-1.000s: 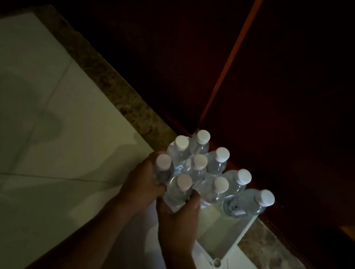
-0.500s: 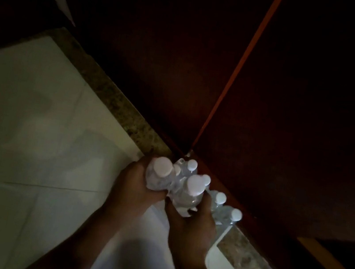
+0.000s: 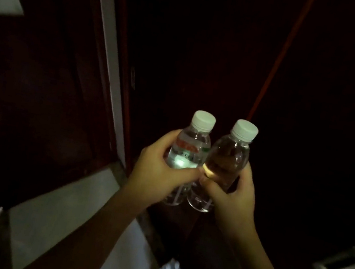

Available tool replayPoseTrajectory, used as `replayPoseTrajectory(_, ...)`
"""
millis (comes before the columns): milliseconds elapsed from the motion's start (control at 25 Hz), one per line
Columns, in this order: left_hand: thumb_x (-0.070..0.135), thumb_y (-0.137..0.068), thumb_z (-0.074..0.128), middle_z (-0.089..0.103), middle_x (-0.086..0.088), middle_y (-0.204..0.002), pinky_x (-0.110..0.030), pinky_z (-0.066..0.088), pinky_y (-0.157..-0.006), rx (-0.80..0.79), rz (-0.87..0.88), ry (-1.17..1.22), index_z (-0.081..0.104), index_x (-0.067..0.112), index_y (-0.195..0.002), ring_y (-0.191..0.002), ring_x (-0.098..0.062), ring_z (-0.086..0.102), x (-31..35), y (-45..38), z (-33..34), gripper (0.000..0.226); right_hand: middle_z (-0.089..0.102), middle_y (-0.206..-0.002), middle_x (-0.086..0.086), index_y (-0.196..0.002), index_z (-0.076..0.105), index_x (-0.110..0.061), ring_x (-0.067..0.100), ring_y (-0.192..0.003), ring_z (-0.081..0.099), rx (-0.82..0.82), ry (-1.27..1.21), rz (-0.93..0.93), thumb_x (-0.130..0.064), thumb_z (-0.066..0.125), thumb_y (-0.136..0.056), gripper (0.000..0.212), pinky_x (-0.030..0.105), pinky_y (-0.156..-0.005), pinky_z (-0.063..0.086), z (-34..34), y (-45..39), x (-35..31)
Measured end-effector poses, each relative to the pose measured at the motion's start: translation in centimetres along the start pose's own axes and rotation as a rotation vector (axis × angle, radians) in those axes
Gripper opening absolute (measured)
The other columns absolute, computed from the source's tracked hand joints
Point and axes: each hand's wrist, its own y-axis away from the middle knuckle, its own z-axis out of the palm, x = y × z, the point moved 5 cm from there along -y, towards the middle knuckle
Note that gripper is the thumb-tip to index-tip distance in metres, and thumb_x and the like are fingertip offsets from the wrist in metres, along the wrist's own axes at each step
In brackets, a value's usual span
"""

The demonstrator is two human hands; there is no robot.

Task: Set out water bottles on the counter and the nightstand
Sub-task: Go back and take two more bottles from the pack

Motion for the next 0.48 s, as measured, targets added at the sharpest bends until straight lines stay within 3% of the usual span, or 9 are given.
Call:
replayPoseTrajectory(80,0.002,-0.072,0.081,0.076,0.005,-0.100,-0.024,0.057,-0.072,0.028,0.080,0.073,0.061,0.020,-0.124,-0.092,-0.011,0.073,7.1,0.0,-0.1,0.058,0.075,-0.087,-0.011,-0.100,0.060,-0.030,0.007,-0.080,0.073,-0.044,-0.034,-0.112,0.005,0.079,-0.073,0.048,0.025,-0.067,0.058,-0.5,-0.7,-7.8)
replayPoseTrajectory(200,-0.004,-0.075,0.077,0.076,0.001,-0.093,-0.024,0.058,-0.068,0.042,0.205,0.141,0.064,0.021,-0.111,-0.087,-0.016,0.074,14.9,-0.1,0.7,0.045,0.076,-0.095,0.005,-0.100,0.064,-0.029,0.023,-0.089,0.075,-0.033,-0.140,-0.218,-0.016,0.079,-0.067,0.038,0.043,-0.077,0.062,-1.5,-1.0,-15.7)
replayPoseTrajectory(320,0.000,-0.074,0.075,0.075,-0.003,-0.093,-0.027,0.058,-0.071,0.029,0.286,0.191,0.065,0.023,-0.103,-0.087,-0.020,0.074,19.3,0.4,2.4,0.038,0.072,-0.104,0.019,-0.105,0.062,-0.020,0.040,-0.099,0.070,-0.016,-0.190,-0.262,-0.022,0.079,-0.067,0.042,0.065,-0.085,0.055,-3.2,-0.3,-19.5)
replayPoseTrajectory(480,0.006,-0.069,0.073,0.075,-0.006,-0.093,-0.029,0.059,-0.071,0.031,0.309,0.273,0.065,0.017,-0.104,-0.086,-0.022,0.074,21.3,1.6,5.5,0.038,0.072,-0.104,0.021,-0.104,0.062,-0.017,0.043,-0.099,0.070,0.044,-0.188,-0.285,-0.023,0.079,-0.065,0.043,0.068,-0.083,0.054,-6.6,0.8,-20.8)
